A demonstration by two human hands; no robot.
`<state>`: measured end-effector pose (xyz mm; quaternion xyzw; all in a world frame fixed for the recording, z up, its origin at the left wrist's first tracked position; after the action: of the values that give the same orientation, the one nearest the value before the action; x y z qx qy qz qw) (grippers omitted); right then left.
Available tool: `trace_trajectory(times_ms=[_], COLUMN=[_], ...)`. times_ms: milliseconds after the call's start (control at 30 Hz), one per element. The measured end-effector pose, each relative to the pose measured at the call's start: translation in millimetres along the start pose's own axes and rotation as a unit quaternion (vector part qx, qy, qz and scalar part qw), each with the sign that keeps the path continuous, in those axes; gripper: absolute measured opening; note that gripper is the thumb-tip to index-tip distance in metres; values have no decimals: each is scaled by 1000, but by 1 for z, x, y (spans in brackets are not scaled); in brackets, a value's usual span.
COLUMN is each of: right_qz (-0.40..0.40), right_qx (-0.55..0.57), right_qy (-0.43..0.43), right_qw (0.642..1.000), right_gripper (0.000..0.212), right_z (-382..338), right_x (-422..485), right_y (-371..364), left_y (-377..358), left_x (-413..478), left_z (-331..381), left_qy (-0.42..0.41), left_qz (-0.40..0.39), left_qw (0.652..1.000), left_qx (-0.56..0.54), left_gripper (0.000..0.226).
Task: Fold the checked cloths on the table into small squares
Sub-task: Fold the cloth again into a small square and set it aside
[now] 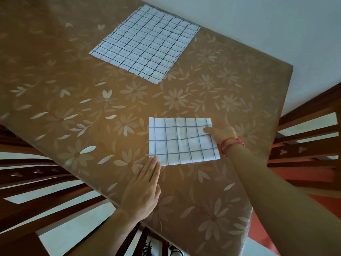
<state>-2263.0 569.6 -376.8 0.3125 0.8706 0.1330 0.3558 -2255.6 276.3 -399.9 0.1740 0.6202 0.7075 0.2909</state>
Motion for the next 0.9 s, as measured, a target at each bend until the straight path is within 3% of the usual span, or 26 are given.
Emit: trace_trajectory(times_ms=[300,533,700,900], right_qz=[18,52,93,183], right_qx=[1,-17,71,161], right_qy=[43,72,47,15], right_qw=[999,996,992,970], right_gripper=[17,17,16,18], right_z=[-8,4,25,49], right_x=[-6,-18,-36,-67], right_y=[8,22,34,36], left_y=[1,14,25,44], left_x=[0,5,8,8], left_z=[0,-3,-16,7], left_qy=[1,2,37,12], left_qz=[-6,6,15,48], left_qw=[1000,998,997,996], left_qx=[-13,-57,-71,-74], left_gripper=[61,64,83,74])
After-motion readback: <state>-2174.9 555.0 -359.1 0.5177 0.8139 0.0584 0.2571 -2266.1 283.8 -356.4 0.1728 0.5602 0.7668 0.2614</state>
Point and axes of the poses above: each hand's wrist, its own x-axis towards the middle knuckle, its own y-axis out of the back of the hand, z = x × y, the point moved 7 cm from there along x, towards the middle knuckle, and after that the axes turned 10 degrees about y, right-handed, at the moved point
